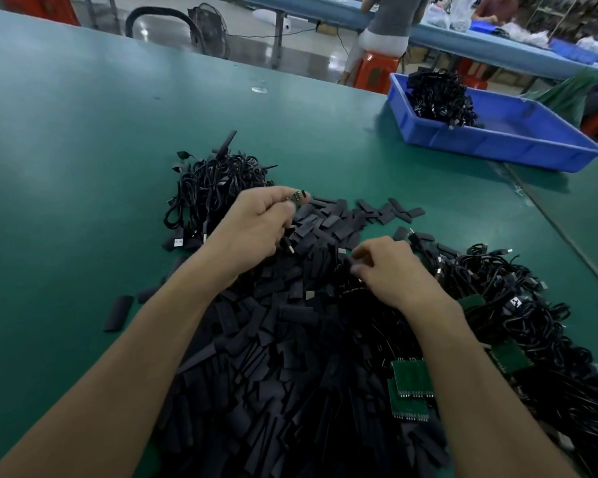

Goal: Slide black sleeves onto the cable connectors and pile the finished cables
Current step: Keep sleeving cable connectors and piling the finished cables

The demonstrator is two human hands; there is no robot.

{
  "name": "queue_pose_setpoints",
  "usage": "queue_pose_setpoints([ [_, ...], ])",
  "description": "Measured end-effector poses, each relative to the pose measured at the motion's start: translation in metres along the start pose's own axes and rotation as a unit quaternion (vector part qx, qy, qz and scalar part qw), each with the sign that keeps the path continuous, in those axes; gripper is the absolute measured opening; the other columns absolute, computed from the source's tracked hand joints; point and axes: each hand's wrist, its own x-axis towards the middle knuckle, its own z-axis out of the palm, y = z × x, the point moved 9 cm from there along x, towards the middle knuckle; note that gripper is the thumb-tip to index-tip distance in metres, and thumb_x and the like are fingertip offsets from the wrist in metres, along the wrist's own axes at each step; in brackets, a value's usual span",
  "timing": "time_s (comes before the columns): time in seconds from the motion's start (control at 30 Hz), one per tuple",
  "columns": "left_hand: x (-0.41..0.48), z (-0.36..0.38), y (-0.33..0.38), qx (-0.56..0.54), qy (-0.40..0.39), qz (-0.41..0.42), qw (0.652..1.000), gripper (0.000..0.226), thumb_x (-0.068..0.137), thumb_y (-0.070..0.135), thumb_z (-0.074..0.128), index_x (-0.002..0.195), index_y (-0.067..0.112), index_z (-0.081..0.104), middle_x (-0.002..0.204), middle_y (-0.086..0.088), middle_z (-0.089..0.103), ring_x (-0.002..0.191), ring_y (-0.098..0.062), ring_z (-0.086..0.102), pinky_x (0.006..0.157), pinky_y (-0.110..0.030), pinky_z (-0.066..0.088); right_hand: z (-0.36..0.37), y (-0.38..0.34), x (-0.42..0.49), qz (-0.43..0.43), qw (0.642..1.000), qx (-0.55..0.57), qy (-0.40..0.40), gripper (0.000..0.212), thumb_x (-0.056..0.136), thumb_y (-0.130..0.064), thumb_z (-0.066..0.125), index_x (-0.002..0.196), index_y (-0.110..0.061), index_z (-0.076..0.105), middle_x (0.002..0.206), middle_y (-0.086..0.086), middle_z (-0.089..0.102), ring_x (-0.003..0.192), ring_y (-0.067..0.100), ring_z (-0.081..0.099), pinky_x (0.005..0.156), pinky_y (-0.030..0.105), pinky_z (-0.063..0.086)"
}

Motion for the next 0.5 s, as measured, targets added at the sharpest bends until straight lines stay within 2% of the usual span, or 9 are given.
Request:
queue_pose_setpoints([
  [0.1, -0.001, 0.004, -0.003, 0.016, -0.031, -0.009, 0.999, 0.031, 0.104, 0.001, 0.041, 0.126, 0.016, 0.057, 0.061, 0.009, 0.06, 0.052, -0.006, 0.049, 0.045, -0.021, 0.037, 0.009, 0.008, 0.004, 0.034, 0.999, -0.029, -0.012, 0.028, 0.095, -0.025, 0.068, 0.12, -0.012, 0.067, 0.113, 0.012, 0.066, 0.1, 0.033, 0.064, 0.093, 0.047, 0.054],
  [0.2, -0.004, 0.009, -0.001, 0.023, -0.056, 0.002, 0.998, 0.016, 0.105, 0.006, 0.044, 0.115, 0.016, 0.051, 0.075, 0.006, 0.073, 0.059, -0.006, 0.06, 0.049, -0.02, 0.046, 0.009, 0.014, 0.006, 0.052, 0.999, -0.008, -0.002, 0.03, 0.094, -0.022, 0.069, 0.122, -0.013, 0.063, 0.116, 0.012, 0.063, 0.101, 0.032, 0.063, 0.094, 0.047, 0.053],
  [0.33, -0.004, 0.017, -0.004, 0.029, -0.072, 0.007, 0.997, 0.012, 0.104, 0.003, 0.046, 0.1, 0.014, 0.049, 0.083, 0.002, 0.076, 0.062, -0.01, 0.066, 0.053, -0.02, 0.049, 0.008, 0.016, 0.007, 0.058, 0.998, 0.01, 0.007, 0.029, 0.091, -0.02, 0.072, 0.118, -0.014, 0.063, 0.117, 0.011, 0.061, 0.102, 0.031, 0.062, 0.094, 0.046, 0.052],
  [0.5, -0.001, 0.015, -0.015, 0.038, -0.035, 0.015, 0.999, 0.014, 0.098, 0.004, 0.06, 0.093, 0.016, 0.065, 0.076, 0.004, 0.07, 0.065, -0.011, 0.068, 0.062, -0.021, 0.055, -0.006, 0.013, -0.004, 0.028, 0.993, 0.04, 0.103, 0.015, 0.086, -0.021, 0.077, 0.101, -0.021, 0.072, 0.098, 0.002, 0.069, 0.09, 0.023, 0.065, 0.082, 0.041, 0.056],
])
